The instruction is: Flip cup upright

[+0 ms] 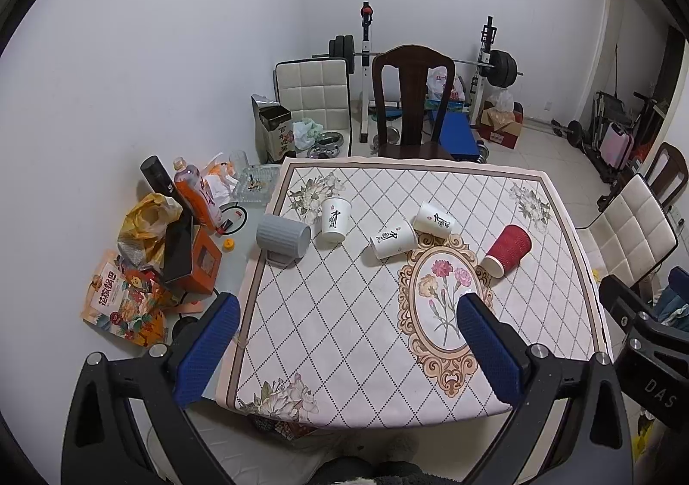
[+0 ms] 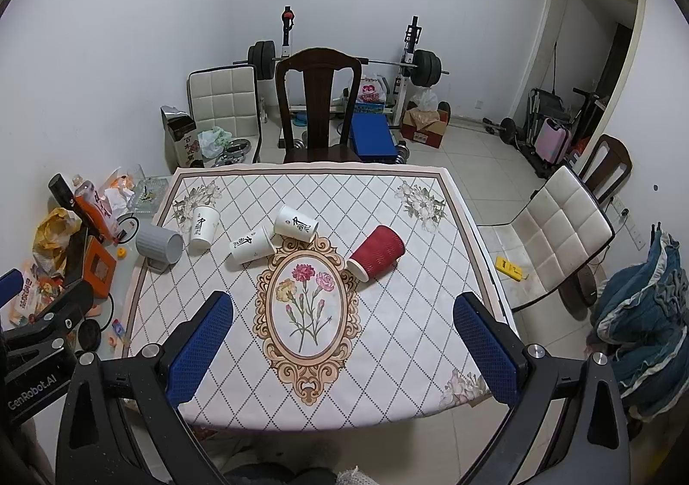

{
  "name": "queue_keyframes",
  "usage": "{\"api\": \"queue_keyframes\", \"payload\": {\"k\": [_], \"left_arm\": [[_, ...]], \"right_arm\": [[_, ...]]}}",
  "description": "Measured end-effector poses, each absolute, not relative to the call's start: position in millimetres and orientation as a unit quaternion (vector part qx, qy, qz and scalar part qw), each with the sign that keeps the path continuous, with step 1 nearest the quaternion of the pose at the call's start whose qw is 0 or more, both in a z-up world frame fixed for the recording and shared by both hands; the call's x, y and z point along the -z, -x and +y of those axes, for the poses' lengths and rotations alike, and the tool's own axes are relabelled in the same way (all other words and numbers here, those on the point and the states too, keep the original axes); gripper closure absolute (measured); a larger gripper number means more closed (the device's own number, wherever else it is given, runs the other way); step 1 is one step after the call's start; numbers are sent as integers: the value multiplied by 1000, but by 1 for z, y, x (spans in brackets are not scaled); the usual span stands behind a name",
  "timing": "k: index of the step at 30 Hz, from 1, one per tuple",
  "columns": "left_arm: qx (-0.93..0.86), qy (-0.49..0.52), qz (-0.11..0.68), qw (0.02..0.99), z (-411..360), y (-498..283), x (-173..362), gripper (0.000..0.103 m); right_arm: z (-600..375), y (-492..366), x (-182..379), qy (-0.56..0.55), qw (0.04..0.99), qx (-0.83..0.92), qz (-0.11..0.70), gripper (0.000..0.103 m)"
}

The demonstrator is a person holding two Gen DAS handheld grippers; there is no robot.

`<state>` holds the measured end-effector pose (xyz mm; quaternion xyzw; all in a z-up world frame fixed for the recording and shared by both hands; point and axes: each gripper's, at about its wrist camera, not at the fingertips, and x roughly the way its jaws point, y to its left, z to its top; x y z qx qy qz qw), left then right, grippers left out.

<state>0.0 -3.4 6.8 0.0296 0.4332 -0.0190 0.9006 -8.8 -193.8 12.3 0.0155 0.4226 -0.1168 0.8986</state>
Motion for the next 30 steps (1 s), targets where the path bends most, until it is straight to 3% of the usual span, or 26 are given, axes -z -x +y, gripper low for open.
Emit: {"api": "queue_keyframes", "payload": {"k": [30], "left_arm": [[21, -28, 427, 904, -8, 7, -21, 0]], "right_arm": [[-195, 13, -21, -15, 899, 116, 421, 0]]}}
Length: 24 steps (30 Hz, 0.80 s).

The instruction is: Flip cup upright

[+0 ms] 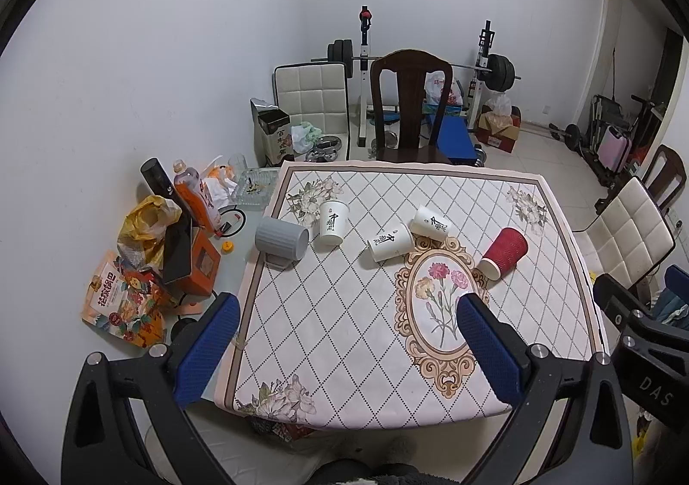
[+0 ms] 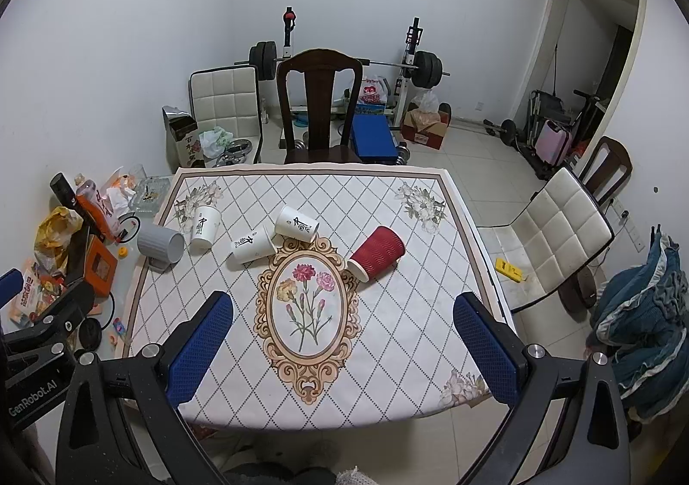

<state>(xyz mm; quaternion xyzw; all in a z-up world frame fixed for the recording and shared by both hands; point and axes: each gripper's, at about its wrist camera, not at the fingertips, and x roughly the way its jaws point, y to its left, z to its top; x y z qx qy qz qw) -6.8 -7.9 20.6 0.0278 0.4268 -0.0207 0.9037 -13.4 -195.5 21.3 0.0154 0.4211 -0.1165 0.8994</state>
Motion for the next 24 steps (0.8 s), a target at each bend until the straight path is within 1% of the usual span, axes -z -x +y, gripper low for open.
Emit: {"api": "queue_keyframes", "payload": {"k": [24], "left_arm": [[22, -26, 426, 904, -17, 3, -21, 0]], "right_arm": [[-196, 11, -19, -16, 900, 116, 420, 0]]}}
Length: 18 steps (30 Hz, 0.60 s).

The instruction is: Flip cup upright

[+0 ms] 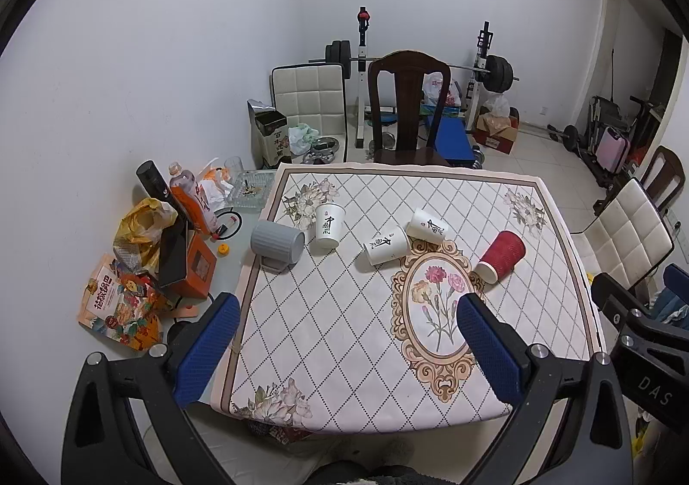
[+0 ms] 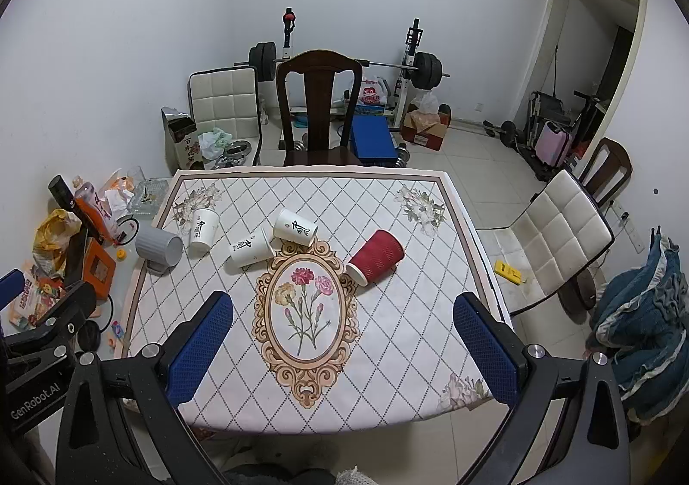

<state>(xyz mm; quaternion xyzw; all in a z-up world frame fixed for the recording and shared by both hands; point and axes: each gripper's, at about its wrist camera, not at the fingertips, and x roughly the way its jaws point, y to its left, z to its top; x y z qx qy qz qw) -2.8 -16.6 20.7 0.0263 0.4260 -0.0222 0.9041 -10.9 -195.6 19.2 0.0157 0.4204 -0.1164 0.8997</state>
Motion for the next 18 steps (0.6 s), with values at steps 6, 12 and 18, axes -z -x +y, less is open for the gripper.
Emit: {"api": "queue_keyframes", "payload": {"k": [6, 12, 18], "left_arm": [[14, -25, 428, 903, -18, -2, -17, 0], [-8, -9, 455, 890, -20, -18, 14, 0], [-36, -6, 488, 872, -23, -36, 64, 0]], "right_arm": [[-206, 6, -26, -22, 898, 111, 425, 0], [-218, -15, 6, -24, 883, 104, 458, 0], [-233, -45, 76, -20, 849, 106, 516, 0]]}}
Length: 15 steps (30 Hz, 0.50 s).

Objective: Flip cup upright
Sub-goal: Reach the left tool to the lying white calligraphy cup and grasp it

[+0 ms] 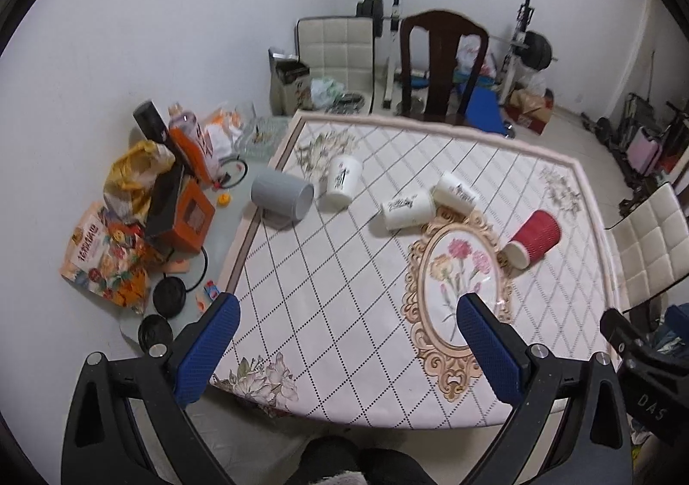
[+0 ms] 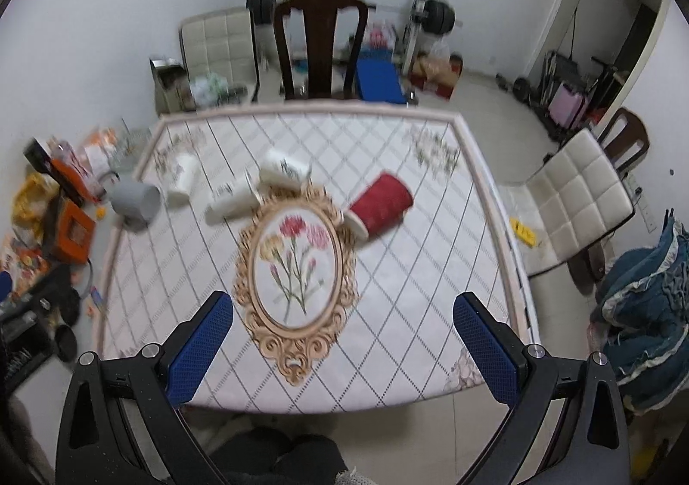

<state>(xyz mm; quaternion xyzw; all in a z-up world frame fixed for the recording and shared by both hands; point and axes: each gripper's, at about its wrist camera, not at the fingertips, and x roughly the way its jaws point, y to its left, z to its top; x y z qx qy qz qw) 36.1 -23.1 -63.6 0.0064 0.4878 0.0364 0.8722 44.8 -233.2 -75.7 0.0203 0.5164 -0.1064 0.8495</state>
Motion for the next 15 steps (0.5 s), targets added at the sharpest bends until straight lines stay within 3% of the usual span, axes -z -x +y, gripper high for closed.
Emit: {"api": "queue_keyframes", "payload": {"k": [6, 15], "left_arm": [[-39, -42, 531, 845, -35, -70, 119, 0], [28, -214, 549, 808, -70, -155, 207, 0]], "right_arm": [[-249, -74, 156, -24, 809, 116, 576, 0], [-270, -127, 267, -55, 744, 145, 650, 0]]}}
